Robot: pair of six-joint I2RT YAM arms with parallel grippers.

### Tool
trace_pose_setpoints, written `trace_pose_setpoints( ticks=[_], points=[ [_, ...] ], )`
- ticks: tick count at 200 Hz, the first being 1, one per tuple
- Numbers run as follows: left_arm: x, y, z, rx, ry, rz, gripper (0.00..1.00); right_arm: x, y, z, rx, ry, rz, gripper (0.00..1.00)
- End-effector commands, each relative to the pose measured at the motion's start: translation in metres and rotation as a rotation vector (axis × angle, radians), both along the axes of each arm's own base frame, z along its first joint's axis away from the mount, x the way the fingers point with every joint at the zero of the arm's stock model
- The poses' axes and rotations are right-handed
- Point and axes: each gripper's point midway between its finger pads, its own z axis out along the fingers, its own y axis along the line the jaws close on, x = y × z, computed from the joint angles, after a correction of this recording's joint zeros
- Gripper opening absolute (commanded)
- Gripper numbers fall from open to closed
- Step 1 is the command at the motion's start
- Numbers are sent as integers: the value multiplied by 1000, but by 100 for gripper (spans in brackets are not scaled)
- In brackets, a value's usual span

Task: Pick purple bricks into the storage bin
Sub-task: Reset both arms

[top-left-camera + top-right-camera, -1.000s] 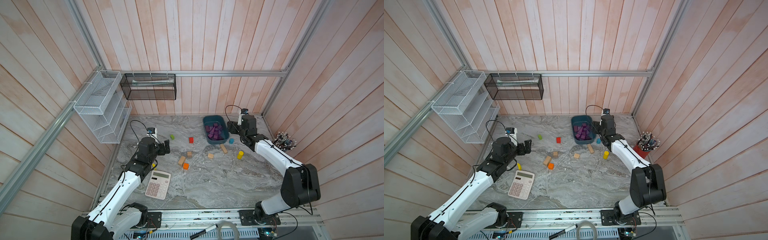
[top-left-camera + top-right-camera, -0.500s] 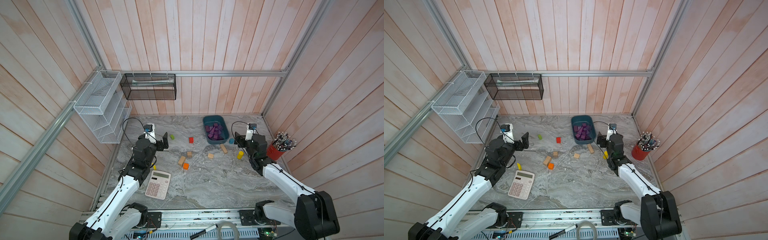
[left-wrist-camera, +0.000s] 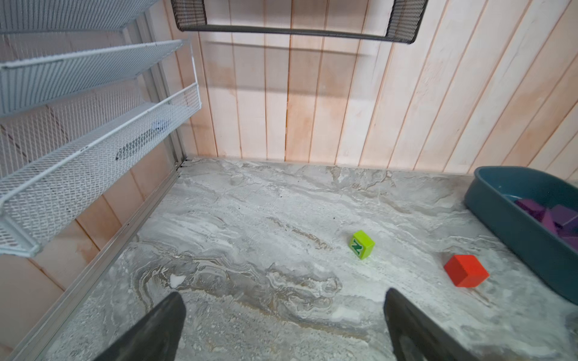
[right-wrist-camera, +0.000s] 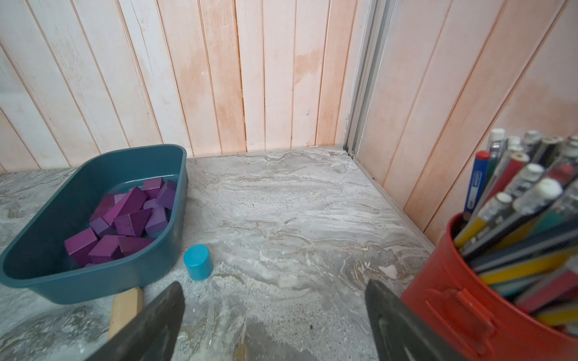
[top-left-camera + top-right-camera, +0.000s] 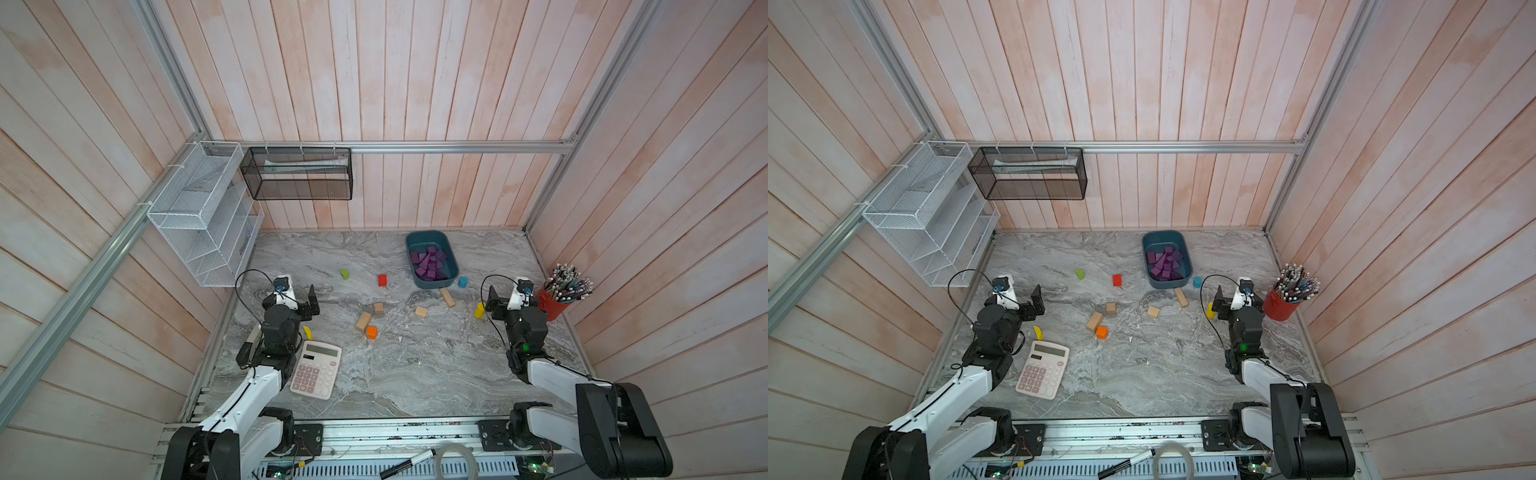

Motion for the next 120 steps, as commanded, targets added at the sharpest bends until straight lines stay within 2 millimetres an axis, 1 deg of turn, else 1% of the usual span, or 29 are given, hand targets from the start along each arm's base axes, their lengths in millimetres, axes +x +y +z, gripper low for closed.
trace_pose_setpoints(
  ticks=[1,15,33,47,51,64,85,113,120],
  points=[
    [8,2,9,38,-66,-3,100,5,-2,27,19,-108,14,92],
    [11,8,-4,26,-30,20,100,3,-6,24,-2,-93,4,92],
    [14,13,-14,46,-15,25,100,-2,-9,7,1,-55,-9,92],
    [16,17,-21,43,-7,31,100,-5,-9,-1,13,-63,-11,92],
    [16,19,-21,39,-9,32,100,-5,-10,-3,15,-61,-16,92],
    [16,26,-23,3,-19,42,100,-5,-12,-1,4,-81,-30,92],
    [16,31,-21,-23,-41,22,100,-7,-17,-1,2,-91,-50,93],
    [19,41,-31,-57,-39,10,100,-3,-19,-9,-10,-91,-56,93],
    [21,42,-30,-59,-50,1,100,-1,-19,-11,-11,-90,-57,93]
  ],
)
